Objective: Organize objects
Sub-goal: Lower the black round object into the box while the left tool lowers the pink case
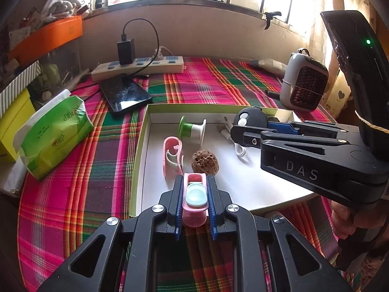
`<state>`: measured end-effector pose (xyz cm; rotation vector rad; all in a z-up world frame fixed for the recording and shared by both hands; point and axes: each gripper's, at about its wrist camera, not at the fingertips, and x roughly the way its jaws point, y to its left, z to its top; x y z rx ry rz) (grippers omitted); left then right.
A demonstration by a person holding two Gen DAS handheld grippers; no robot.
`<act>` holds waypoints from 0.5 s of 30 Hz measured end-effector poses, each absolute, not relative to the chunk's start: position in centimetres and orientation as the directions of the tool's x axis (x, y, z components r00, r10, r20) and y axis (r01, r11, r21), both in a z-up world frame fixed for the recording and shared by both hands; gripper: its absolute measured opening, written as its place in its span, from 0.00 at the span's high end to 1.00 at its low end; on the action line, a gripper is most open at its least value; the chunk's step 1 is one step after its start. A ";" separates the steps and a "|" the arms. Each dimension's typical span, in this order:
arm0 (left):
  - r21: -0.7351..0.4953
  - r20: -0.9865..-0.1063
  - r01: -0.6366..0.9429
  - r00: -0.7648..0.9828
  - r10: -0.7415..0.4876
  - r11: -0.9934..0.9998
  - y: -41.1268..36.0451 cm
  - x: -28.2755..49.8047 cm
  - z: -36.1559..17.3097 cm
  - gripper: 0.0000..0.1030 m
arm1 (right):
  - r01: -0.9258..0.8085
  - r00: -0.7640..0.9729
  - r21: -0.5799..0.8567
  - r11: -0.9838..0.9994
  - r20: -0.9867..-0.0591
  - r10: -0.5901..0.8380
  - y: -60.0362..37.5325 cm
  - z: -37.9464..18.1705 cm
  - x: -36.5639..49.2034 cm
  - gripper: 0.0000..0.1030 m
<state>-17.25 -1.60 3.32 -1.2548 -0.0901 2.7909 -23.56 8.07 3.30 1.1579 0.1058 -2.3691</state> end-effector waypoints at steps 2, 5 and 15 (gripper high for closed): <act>-0.082 -0.746 -0.050 -0.659 0.095 -0.995 -1.5 -17.4 3.2 0.85 | 0.474 -0.508 0.140 -0.869 -0.763 -0.400 7.7 3.1 -23.8 0.72; -0.080 -0.749 -0.048 -0.656 0.092 -0.996 -1.6 -17.7 3.1 0.85 | 0.483 -0.488 0.150 -0.862 -0.771 -0.408 7.5 2.8 -24.2 0.72; -0.080 -0.760 -0.048 -0.644 0.092 -0.996 -1.7 -18.7 2.5 0.85 | 0.487 -0.439 0.174 -0.856 -0.799 -0.412 6.9 1.6 -25.6 0.72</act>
